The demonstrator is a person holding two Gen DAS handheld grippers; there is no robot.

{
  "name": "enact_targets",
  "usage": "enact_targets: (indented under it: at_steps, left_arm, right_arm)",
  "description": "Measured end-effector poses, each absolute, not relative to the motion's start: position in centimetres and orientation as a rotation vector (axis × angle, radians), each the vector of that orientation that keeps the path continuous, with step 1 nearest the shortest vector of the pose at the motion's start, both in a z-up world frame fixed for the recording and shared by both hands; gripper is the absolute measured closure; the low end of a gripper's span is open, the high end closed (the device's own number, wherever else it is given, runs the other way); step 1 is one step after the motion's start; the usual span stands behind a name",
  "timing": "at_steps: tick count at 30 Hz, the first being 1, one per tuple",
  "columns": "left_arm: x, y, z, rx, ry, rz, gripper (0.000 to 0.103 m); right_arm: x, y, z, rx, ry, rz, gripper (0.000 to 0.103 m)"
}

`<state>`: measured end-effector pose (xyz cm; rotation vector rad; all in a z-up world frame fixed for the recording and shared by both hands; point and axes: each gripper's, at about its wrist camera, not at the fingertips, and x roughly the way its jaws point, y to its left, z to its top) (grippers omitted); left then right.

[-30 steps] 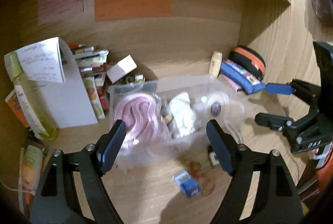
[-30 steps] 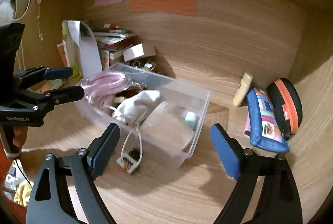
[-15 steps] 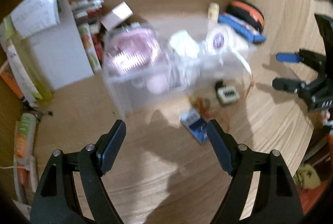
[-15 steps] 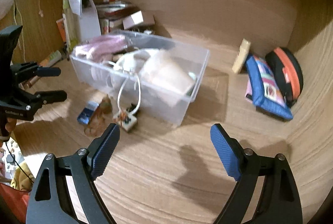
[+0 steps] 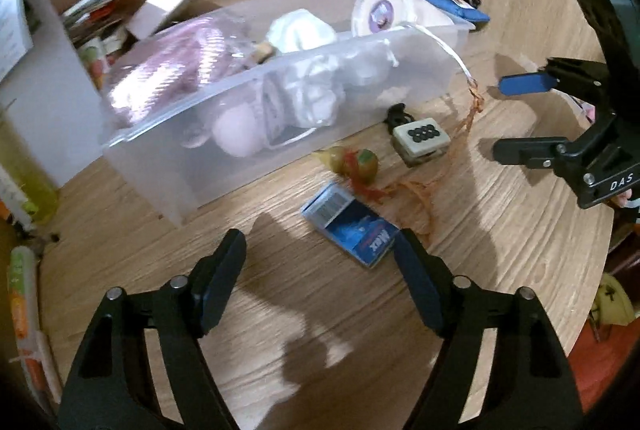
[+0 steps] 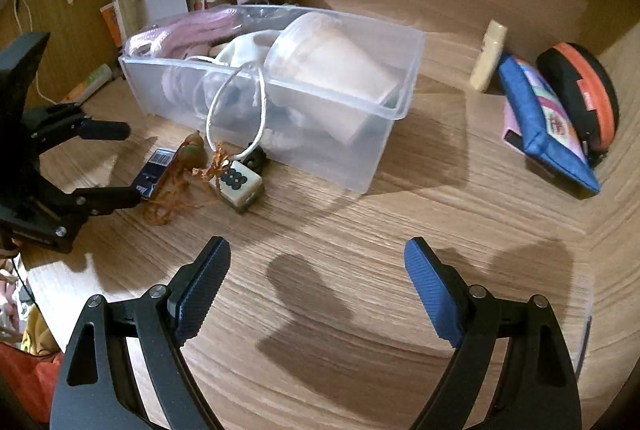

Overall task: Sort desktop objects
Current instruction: 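Grasp the blue Max staple box with the left tool while the right grasps the white block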

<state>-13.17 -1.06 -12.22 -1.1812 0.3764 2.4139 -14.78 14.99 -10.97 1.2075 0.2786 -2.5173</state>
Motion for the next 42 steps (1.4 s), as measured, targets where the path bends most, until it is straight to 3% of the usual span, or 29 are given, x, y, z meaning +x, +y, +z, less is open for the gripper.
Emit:
enact_targets:
  at_steps: [4,8,10,13,24,27,31,34,42]
  left_arm:
    - [-13.5,-0.7,-12.2,-1.167,0.388,2.394,0.03]
    - [-14.1,-0.8,-12.2,-1.173,0.341,2.375,0.044]
    - [-14.2,-0.9,-12.2,-1.172,0.322,2.371,0.052]
    - [-14.4,-1.1,-12.2,-1.168,0.31,2.387,0.052]
    - [-14.5,-3.0,-11.6,-1.144,0.163,2.423,0.053]
    - [-14.1,-3.4,-11.2,-1.117,0.126,2.439,0.053]
    - [-13.7,-3.7,-10.7,-1.08,0.094,2.465,0.053]
    - [-13.6,-3.6,-10.5,-1.066,0.082,2.475,0.053]
    - [-13.7,-3.6,-10.1,-1.047,0.086,2.505,0.053]
  right_arm:
    - [-15.1,14.3,-11.1,1.2,0.289,-2.486,0.016]
    - [-15.6,13.5,-11.2,1.165,0.315,-2.478,0.019]
    - [-15.9,13.3,-11.4,1.163,0.303,-2.462,0.025]
    - [-16.5,12.8,-11.6,1.173,0.287,-2.424,0.039]
    - [-17.3,9.9,-12.1,1.131,0.362,-2.373,0.055]
    - [-17.6,9.4,-12.4,1.14,0.354,-2.339,0.069]
    - [-17.5,9.1,-12.3,1.142,0.347,-2.335,0.072]
    - [-17.2,9.1,-12.1,1.157,0.331,-2.319,0.08]
    - [-14.8,11.5,-12.0,1.172,0.272,-2.355,0.081]
